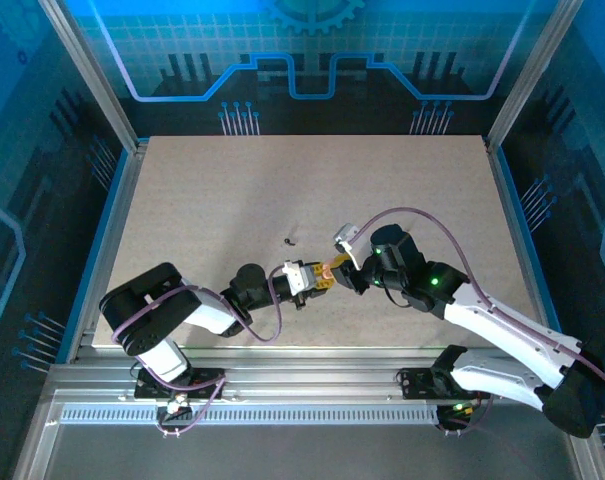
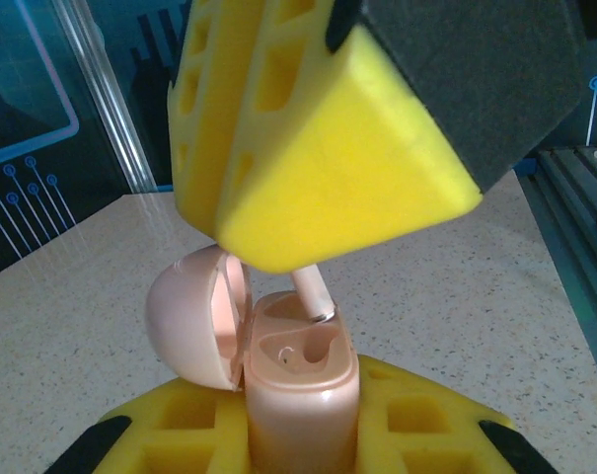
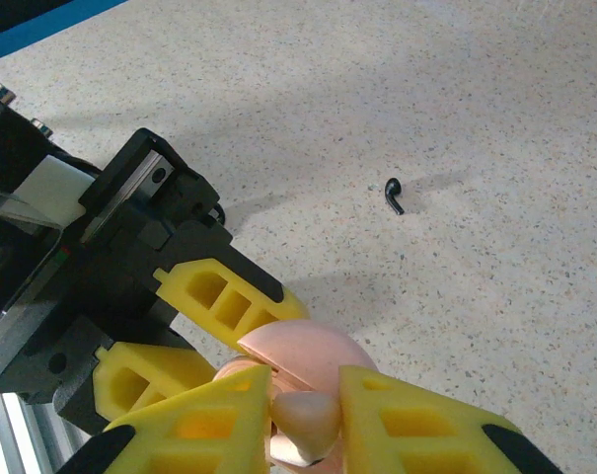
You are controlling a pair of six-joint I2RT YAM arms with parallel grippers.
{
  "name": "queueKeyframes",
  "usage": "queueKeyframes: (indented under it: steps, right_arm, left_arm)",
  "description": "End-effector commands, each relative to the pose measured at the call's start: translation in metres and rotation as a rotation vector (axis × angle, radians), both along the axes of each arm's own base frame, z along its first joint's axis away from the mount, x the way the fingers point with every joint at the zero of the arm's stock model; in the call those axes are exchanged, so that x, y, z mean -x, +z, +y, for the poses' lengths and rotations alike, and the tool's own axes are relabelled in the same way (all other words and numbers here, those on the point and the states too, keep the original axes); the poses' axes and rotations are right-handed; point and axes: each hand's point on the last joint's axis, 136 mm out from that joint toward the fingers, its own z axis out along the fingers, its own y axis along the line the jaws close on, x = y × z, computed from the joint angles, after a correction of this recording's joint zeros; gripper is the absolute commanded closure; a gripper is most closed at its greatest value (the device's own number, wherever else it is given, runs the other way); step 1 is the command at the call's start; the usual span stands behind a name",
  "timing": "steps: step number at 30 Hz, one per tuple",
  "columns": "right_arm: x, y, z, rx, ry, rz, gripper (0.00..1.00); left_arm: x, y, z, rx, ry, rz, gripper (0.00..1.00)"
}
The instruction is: Insert the wireless bluetooth earbuds into the charging case
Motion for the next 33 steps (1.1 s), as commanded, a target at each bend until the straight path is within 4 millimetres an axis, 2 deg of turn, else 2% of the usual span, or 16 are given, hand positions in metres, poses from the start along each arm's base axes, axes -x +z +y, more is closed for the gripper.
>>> queueKeyframes:
  steps: [1, 8, 19, 33]
  right_arm:
    - [0.005, -0.008, 0.007, -0.007, 0.015, 0.018, 0.77]
    - [0.005, -0.007, 0.007, -0.010, 0.011, 0.016, 0.77]
    - [0.012, 0.032, -0.004, -0.064, -0.001, -0.058, 0.77]
    - [0.003, 0.029, 0.000, -0.136, -0.050, -0.074, 0.77]
  left_arm:
    - [-0.001, 0.037, -0.005, 0.097, -0.004, -0.046, 0.83]
    - [0.000, 0.042, -0.005, 0.108, -0.005, -0.047, 0.83]
    - [-0.011, 0.030, -0.002, 0.094, 0.054, -0.013, 0.83]
    - [-0.007, 0.035, -0.005, 0.106, 0.025, -0.010, 0.83]
